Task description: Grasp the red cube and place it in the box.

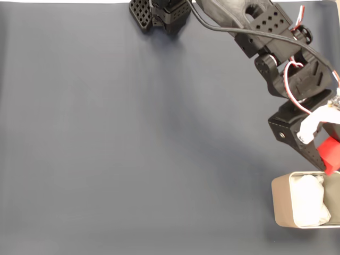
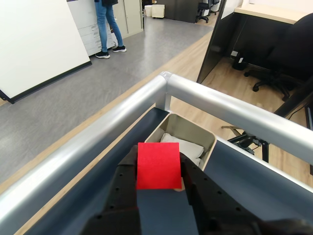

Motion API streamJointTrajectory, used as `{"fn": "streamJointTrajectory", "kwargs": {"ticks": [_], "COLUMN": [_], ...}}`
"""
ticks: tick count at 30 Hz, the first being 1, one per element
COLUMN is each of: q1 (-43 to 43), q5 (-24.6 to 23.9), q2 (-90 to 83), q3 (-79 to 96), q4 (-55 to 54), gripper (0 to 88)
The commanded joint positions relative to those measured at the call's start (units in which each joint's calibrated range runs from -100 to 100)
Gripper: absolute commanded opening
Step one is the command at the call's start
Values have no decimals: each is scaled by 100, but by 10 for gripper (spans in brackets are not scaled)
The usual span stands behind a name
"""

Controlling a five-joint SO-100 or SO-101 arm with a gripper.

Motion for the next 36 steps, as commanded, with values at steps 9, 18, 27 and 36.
{"fn": "streamJointTrajectory", "kwargs": {"ticks": [9, 18, 27, 36], "q1": [357, 414, 492, 527], "q5": [-15, -24, -20, -10], "q2": [419, 887, 1364, 1641], "q3": [-956, -1558, -2042, -2242], "q4": [22, 30, 30, 39], "gripper": [0, 0, 0, 0]}}
